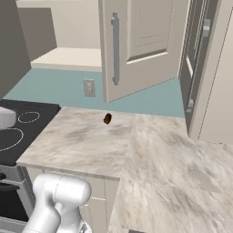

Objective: Close all open cabinet doors.

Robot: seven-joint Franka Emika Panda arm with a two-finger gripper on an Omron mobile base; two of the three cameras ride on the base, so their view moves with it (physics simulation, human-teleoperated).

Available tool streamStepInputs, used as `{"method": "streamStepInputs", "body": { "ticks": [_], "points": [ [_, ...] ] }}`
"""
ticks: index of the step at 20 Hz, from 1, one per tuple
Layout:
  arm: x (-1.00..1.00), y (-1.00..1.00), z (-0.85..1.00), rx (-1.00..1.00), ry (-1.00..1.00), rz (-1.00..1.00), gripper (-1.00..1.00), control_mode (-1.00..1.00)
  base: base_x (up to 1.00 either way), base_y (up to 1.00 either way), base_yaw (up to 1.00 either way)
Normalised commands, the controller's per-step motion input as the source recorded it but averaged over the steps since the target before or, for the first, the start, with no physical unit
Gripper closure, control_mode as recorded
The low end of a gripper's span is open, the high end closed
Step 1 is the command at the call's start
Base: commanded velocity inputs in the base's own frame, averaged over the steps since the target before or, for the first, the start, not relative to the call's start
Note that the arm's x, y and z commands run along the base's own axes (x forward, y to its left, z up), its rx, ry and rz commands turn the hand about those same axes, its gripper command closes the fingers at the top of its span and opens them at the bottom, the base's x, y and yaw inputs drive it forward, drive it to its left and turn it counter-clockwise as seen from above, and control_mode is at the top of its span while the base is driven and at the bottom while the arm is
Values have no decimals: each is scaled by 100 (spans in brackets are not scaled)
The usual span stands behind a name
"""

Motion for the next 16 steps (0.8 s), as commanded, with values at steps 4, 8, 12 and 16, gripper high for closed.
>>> {"method": "streamStepInputs", "body": {
  "ticks": [4,8,12,16],
  "points": [
    [-38,34,7,-3,-38,-16,-100,-100,0,0,0],
    [-51,44,28,-3,-25,-16,-100,-100,0,0,0],
    [-57,24,15,0,-4,-12,-100,-100,0,0,0],
    [-24,45,21,-1,0,-16,-100,-100,0,0,0]
  ]
}}
